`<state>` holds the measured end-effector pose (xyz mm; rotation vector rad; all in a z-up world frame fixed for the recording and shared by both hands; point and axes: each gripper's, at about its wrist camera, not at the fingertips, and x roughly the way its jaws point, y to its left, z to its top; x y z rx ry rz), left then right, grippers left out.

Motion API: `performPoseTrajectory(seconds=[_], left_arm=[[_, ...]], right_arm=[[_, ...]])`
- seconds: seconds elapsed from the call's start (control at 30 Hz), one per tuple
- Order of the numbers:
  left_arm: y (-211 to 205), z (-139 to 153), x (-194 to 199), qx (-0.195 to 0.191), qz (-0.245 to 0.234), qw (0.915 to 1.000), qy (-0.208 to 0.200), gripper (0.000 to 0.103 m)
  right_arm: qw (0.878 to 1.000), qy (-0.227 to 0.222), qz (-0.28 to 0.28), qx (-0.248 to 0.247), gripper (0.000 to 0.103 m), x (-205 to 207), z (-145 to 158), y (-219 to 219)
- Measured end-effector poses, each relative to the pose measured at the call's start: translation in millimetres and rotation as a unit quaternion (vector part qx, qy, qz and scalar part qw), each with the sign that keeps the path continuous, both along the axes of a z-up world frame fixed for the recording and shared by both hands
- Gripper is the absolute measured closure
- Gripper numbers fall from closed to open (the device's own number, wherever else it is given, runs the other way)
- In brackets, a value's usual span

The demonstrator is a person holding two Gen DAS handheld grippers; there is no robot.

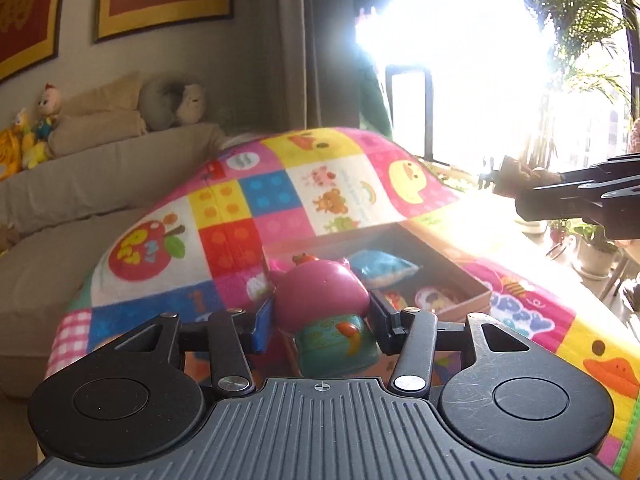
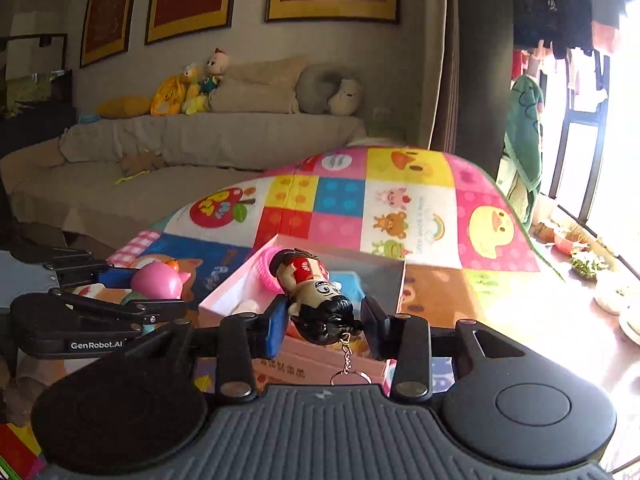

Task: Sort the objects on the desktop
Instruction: 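Drop the mushroom toy into the box with the left tool while the right tool drops the doll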

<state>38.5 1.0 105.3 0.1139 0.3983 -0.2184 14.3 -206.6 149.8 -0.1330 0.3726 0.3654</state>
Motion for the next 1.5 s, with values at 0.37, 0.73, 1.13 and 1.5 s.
performPoseTrajectory(seconds=[0.37, 0.73, 1.13, 1.5], left_arm=[[17, -20, 19, -0.027, 0.040, 0.9984, 0.028, 0.010], [38, -60, -7, -0.015, 0.050, 0.9934, 0.102, 0.003], [19, -80, -16, 0.005, 0.046, 0.9906, 0.129, 0.000], [6, -103, -14, 0.002, 0.066, 0.9818, 0.178, 0.000]], right_arm=[[0.999, -0.022, -0.022, 0.009, 0.064, 39, 44, 0], [0.999, 0.045, -0.006, 0.023, 0.064, 119, -4, 62], [0.996, 0.069, -0.033, 0.035, 0.018, 94, -38, 24], [0.987, 0.156, -0.034, -0.023, 0.000, 19, -128, 6]])
